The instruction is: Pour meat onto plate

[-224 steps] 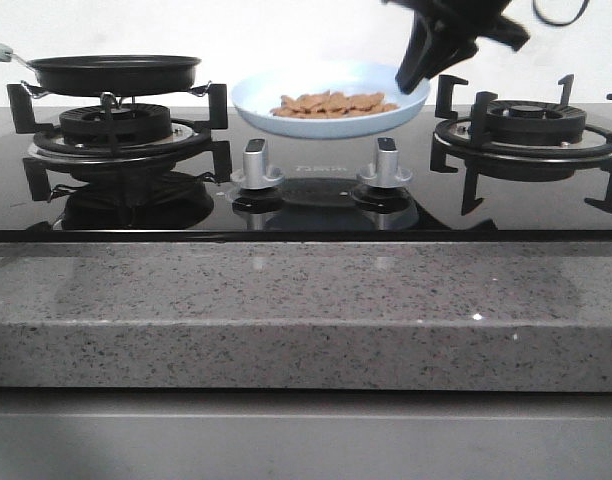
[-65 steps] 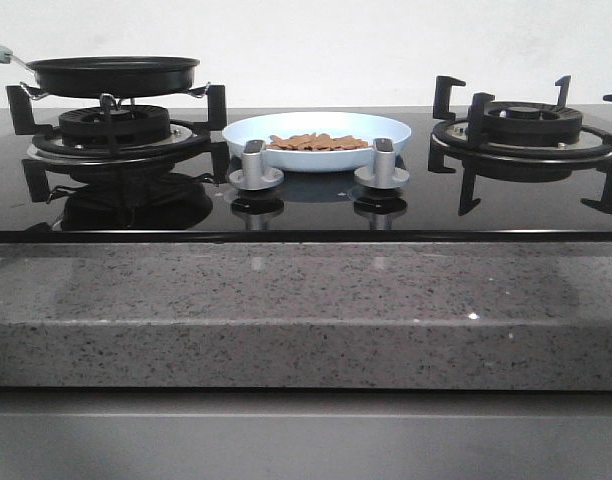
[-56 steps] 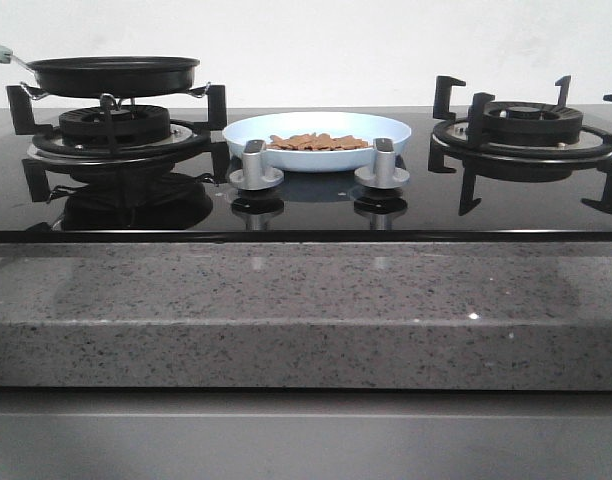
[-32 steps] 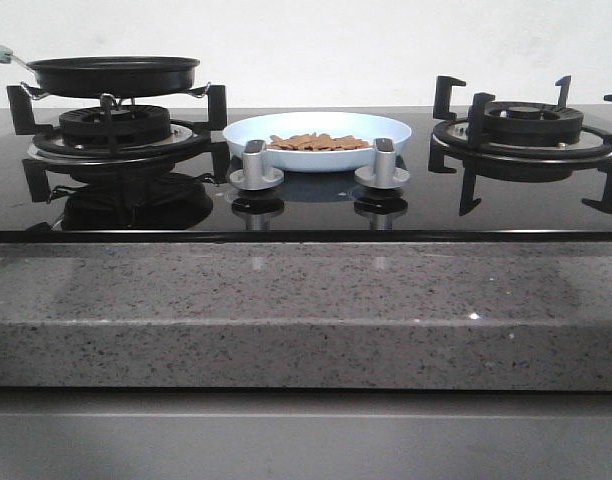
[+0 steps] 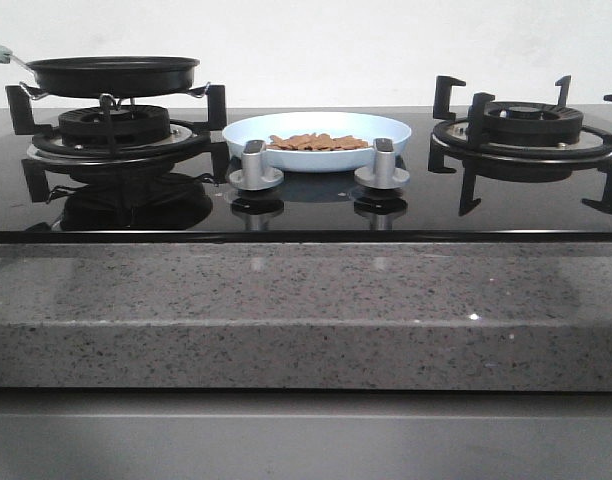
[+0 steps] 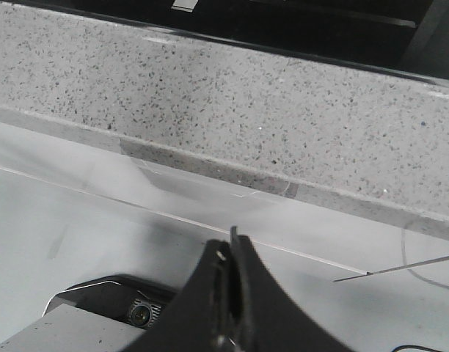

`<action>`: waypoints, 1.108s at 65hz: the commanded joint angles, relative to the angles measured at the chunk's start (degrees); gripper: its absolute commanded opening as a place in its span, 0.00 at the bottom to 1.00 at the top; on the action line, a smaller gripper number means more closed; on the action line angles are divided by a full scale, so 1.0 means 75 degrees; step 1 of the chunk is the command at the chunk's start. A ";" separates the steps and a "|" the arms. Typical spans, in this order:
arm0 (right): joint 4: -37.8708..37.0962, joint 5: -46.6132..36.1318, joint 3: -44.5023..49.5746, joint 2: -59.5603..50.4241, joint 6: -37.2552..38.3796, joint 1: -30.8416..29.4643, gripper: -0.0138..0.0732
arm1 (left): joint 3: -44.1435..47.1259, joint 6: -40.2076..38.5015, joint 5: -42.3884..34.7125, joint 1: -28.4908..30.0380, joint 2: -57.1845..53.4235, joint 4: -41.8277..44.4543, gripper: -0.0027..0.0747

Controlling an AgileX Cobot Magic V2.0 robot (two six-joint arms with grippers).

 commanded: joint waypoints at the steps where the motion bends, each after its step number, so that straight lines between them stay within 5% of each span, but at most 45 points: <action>1: 0.0029 -0.0392 -0.0190 0.0049 -0.0040 -0.0012 0.03 | -0.0172 -0.0079 -0.0528 -0.0031 -0.0705 0.0019 0.01; 20: 0.0029 -0.0392 -0.0190 0.0049 -0.0040 -0.0012 0.03 | 0.0618 -0.0204 -0.1324 -0.0031 -0.2051 0.0315 0.01; 38: 0.0029 -0.0392 -0.0190 0.0049 -0.0040 -0.0012 0.03 | 0.2753 -0.2652 -0.3052 0.0224 -0.3049 0.2123 0.01; 64: 0.0030 -0.0377 -0.0190 0.0049 -0.0040 -0.0012 0.03 | 0.5301 -0.2653 -0.6779 0.0302 -0.4206 0.2123 0.01; 72: 0.0030 -0.0367 -0.0190 0.0049 -0.0040 -0.0012 0.03 | 0.5274 -0.2653 -0.6678 0.0404 -0.4206 0.1939 0.01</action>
